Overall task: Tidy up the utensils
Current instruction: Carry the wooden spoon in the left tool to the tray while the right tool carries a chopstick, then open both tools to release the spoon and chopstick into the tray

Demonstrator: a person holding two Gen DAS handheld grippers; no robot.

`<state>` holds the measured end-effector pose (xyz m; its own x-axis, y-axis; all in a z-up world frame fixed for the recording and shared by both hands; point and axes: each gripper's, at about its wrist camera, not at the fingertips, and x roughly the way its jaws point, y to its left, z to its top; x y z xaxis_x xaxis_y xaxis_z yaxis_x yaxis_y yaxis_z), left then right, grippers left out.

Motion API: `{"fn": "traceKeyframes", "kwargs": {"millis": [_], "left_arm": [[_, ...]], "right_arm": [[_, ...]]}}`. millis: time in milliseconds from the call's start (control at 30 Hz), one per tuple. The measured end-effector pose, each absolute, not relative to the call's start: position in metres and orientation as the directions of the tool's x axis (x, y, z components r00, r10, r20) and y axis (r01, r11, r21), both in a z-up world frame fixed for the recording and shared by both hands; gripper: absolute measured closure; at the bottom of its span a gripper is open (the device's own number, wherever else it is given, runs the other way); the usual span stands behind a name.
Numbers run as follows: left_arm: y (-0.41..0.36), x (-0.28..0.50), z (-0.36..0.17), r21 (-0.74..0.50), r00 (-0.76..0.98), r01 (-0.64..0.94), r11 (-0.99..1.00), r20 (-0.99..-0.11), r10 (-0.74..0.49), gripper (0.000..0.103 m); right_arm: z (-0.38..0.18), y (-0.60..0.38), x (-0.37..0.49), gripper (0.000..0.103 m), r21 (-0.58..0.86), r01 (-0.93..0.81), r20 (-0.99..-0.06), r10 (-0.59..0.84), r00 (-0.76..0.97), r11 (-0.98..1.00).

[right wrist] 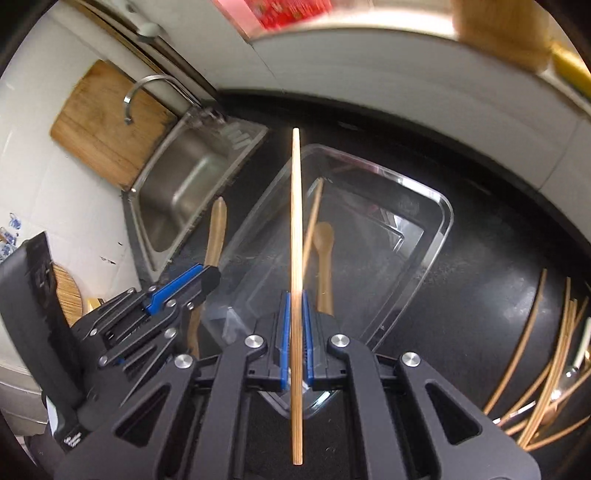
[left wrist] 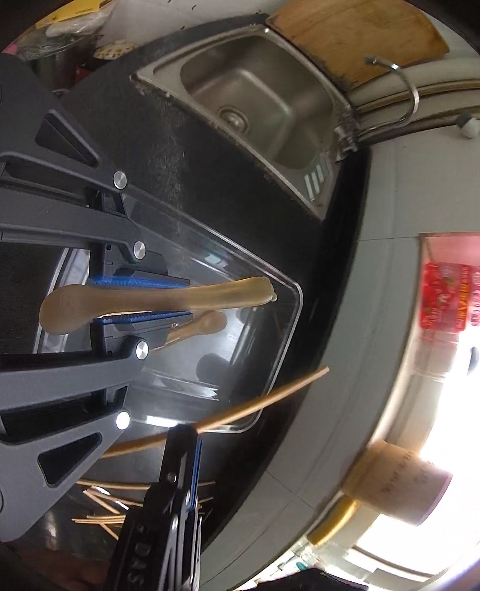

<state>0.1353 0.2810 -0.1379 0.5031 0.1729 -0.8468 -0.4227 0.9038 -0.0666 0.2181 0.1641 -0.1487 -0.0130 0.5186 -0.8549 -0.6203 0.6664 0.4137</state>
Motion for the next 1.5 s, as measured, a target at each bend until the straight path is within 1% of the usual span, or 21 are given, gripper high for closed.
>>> {"fn": "traceKeyframes", "kwargs": {"millis": [133,267,567,600,633,667,700,733,767,800,900,1100,1200,1333,1500], "left_arm": [[0.288,0.149,-0.161,-0.075,0.48,-0.422,0.903,-0.864,0.152,0.092],[0.294,0.161,-0.178,-0.069,0.451,-0.425,0.902,-0.881,0.145,0.092],[0.294,0.174,-0.187,-0.059,0.43,-0.41,0.91,-0.893,0.136,0.092],[0.294,0.175,-0.187,-0.063,0.431,-0.411,0.909,-0.893,0.133,0.092],[0.294,0.176,-0.188,-0.064,0.43,-0.405,0.912,-0.894,0.128,0.09],[0.293,0.177,-0.187,-0.055,0.425,-0.404,0.913,-0.895,0.134,0.087],[0.292,0.178,-0.187,-0.047,0.417,-0.396,0.917,-0.899,0.134,0.073],[0.292,0.177,-0.186,-0.035,0.411,-0.398,0.917,-0.9,0.144,0.045],[0.292,0.175,-0.181,-0.021,0.419,-0.41,0.912,-0.892,0.168,0.034],[0.291,0.172,-0.176,-0.02,0.435,-0.413,0.911,-0.883,0.178,0.03],[0.29,0.167,-0.164,-0.029,0.452,-0.41,0.912,-0.874,0.176,0.03],[0.274,0.153,-0.134,-0.038,0.496,-0.39,0.92,-0.851,0.175,0.03],[0.254,0.149,-0.121,-0.046,0.523,-0.358,0.933,-0.838,0.159,0.03],[0.209,0.147,-0.106,-0.046,0.557,-0.268,0.962,-0.822,0.115,0.03],[0.154,0.147,-0.098,-0.022,0.58,-0.147,0.989,-0.812,0.068,0.03]], "right_arm": [[-0.175,0.178,0.234,0.096,0.418,-0.616,-0.868,0.493,-0.056,0.668],[-0.189,0.187,0.247,0.096,0.407,-0.619,-0.88,0.471,-0.067,0.672],[-0.199,0.2,0.26,0.096,0.435,-0.609,-0.874,0.474,-0.109,0.663],[-0.199,0.201,0.262,0.095,0.441,-0.606,-0.871,0.477,-0.113,0.662],[-0.199,0.201,0.264,0.083,0.444,-0.6,-0.872,0.474,-0.12,0.665],[-0.197,0.199,0.267,0.067,0.44,-0.591,-0.875,0.472,-0.112,0.676],[-0.192,0.194,0.269,0.033,0.436,-0.58,-0.873,0.48,-0.087,0.688],[-0.184,0.187,0.272,0.029,0.431,-0.576,-0.867,0.496,-0.051,0.694],[-0.178,0.18,0.274,0.029,0.429,-0.576,-0.863,0.503,-0.035,0.696],[-0.171,0.172,0.276,0.029,0.436,-0.571,-0.857,0.515,-0.026,0.696],[-0.147,0.142,0.275,0.029,0.425,-0.563,-0.844,0.535,0.036,0.709],[-0.105,0.065,0.242,0.029,0.324,-0.537,-0.844,0.495,0.208,0.779],[-0.094,0.013,0.218,0.029,0.263,-0.452,-0.852,0.425,0.305,0.852],[-0.086,-0.074,0.18,0.029,0.211,-0.274,-0.844,0.317,0.433,0.938],[-0.086,-0.162,0.145,0.029,0.157,-0.082,-0.845,0.176,0.505,0.984]]}}
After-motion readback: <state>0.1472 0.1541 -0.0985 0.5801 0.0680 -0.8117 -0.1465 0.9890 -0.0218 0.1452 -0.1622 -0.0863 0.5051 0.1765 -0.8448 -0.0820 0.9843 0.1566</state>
